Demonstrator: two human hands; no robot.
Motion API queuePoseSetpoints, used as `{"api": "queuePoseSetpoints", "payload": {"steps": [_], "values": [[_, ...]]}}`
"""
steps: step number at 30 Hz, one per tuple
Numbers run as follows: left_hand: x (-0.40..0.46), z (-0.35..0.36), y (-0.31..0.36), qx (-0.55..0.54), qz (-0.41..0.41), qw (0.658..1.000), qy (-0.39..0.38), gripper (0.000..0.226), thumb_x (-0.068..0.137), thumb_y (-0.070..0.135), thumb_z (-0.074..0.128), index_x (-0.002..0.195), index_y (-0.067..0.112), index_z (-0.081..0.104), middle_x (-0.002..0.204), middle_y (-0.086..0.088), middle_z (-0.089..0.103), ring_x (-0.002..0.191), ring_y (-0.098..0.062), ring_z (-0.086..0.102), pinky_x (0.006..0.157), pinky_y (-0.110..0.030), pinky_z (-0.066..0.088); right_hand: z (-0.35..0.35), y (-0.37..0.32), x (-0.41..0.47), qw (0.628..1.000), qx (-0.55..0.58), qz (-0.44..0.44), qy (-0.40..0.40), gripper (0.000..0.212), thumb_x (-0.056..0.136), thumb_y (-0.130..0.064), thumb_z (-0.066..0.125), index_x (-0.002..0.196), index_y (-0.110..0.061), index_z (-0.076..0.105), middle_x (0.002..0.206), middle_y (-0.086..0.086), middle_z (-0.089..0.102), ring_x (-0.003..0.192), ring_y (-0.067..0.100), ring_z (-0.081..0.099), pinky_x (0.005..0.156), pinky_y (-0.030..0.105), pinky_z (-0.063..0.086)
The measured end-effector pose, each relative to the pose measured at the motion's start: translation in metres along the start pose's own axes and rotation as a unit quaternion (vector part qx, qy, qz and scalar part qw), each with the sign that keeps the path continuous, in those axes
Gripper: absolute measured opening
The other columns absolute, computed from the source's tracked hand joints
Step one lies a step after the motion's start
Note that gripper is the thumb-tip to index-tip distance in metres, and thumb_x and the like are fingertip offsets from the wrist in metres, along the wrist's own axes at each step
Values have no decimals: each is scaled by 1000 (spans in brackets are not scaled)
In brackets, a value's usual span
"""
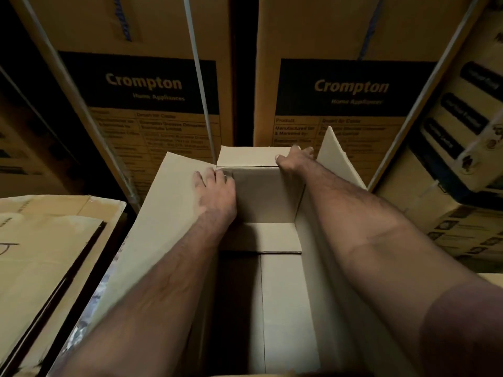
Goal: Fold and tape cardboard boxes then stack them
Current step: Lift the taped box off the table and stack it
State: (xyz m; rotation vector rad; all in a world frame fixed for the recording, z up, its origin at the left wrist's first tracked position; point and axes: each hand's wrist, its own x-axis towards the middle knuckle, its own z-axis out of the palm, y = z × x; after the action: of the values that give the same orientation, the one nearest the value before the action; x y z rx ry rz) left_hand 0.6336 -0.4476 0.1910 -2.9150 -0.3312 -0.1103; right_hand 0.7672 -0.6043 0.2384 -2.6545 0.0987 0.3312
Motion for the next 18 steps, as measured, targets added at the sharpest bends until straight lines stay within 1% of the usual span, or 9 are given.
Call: {"api": "queuePoseSetpoints", "payload": {"steps": [2,4,6,8,10,12,14,16,18], "values": [[11,0,-1,-6,0,1000,0,58,93,24,51,149,19,36,160,-14,27,149,-37,15,120,-60,8,-5,-9,12,992,113,24,57,76,99,-56,51,157,-15,26,161,18,26,145,38,31,114,47,35],[16,1,-5,-23,-9,1000,5,54,93,19,47,147,19,38,158,-12,30,148,-35,18,120,-59,9,-9,-17,15,952,266,29,148,69,100,-53,49,155,-16,31,154,14,38,140,34,38,112,42,35],[20,2,-8,-79,-24,996,18,54,93,15,43,147,17,38,156,-10,34,146,-31,23,121,-57,11,-10,-22,13,882,420,21,214,55,104,-47,43,150,-16,41,144,10,48,128,26,48,109,36,36],[23,2,-9,-161,-45,984,55,53,98,18,40,150,15,33,154,-11,37,143,-29,32,122,-54,15,-9,-25,10,801,556,-5,220,45,106,-49,39,138,-20,54,122,2,60,110,17,56,105,35,43],[24,4,-10,-239,-75,961,118,51,104,30,36,152,12,31,152,-12,41,139,-28,41,120,-51,24,-10,-25,5,744,635,-13,208,45,105,-50,40,132,-20,59,112,-2,65,108,17,60,102,35,47],[21,4,-15,-347,-110,918,157,58,106,40,32,155,10,26,153,-13,41,138,-28,42,117,-45,31,-12,-22,1,753,617,-21,228,37,105,-45,45,112,-17,67,96,-3,67,94,13,62,86,26,49],[19,-1,-21,-448,-129,869,168,64,107,45,28,159,12,14,160,-14,30,144,-29,34,117,-42,30,-10,-15,-3,794,546,-35,263,26,104,-31,50,86,-17,63,74,-7,58,70,6,54,65,21,43],[20,-11,-24,-493,-120,845,169,62,107,47,26,161,21,7,164,-16,19,150,-30,23,119,-41,23,-7,-8,-13,832,461,-58,303,16,101,-21,53,88,-16,61,77,-8,57,68,1,50,63,19,39],[18,-23,-26,-497,-104,847,156,57,107,47,26,159,27,17,165,-16,16,151,-32,18,120,-44,18,-1,2,-25,868,336,-102,350,12,97,-17,55,99,-14,67,98,-3,62,86,7,55,73,17,43]]}}
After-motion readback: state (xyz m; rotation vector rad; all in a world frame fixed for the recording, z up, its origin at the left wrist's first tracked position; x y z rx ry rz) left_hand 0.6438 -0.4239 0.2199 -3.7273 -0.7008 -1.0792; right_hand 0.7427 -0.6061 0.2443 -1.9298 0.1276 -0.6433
